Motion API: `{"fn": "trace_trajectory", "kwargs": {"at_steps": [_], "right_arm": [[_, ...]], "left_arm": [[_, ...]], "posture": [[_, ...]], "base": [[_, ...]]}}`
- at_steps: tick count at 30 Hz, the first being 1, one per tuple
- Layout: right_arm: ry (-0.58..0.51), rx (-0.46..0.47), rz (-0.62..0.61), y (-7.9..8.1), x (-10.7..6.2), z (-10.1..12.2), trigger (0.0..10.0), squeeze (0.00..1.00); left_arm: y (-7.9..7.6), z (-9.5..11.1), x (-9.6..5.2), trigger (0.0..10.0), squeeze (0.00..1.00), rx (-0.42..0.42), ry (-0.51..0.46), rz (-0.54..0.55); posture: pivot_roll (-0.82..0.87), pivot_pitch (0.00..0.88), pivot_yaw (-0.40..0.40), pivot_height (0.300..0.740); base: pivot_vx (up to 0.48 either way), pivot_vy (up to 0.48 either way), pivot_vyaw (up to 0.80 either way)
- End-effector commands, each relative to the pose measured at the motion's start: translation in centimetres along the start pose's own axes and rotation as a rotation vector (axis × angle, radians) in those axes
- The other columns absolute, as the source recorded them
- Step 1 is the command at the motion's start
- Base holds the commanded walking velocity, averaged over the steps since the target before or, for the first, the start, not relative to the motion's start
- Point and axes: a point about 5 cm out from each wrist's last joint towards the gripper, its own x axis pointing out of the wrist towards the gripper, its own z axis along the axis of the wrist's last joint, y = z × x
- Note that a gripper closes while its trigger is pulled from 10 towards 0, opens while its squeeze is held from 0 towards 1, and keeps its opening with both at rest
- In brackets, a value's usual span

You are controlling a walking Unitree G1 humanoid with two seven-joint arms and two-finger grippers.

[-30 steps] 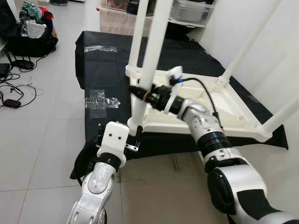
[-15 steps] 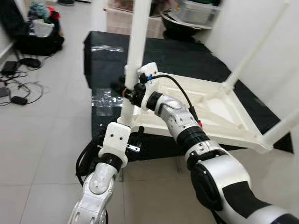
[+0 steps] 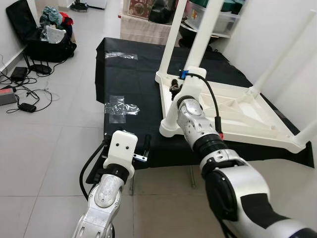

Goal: Building children table

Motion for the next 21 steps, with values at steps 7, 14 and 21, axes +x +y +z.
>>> {"fn": "trace_trajectory", "kwargs": {"at_steps": [7, 14, 21], "right_arm": [[-0.072, 0.017, 0.131, 1.0, -0.5, -0.1, 10.0, 1.00], [-0.042, -0.090, 0.416, 1.4, -0.8, -0.7, 10.0, 0.00], [0.091, -0.189, 0.825, 0.8, -1.3, -1.3, 10.0, 0.00]], "left_arm": [[-0.4, -0.2, 0.1, 10.0, 0.00, 0.003, -0.001, -0.013], [-0.3, -0.2, 0.1, 10.0, 0.00, 0.006, -0.003, -0.014], [-0.3, -0.1, 0.2, 10.0, 0.00, 0.005, -0.006, -0.018]], "posture": [[0.12, 0.071, -0.223, 0.740], [0.11, 0.067, -0.220, 0.740], [0.11, 0.072, -0.223, 0.740]], "base": [[0.000, 0.000, 0.00], [0.000, 0.000, 0.00], [0.000, 0.000, 0.00]]}}
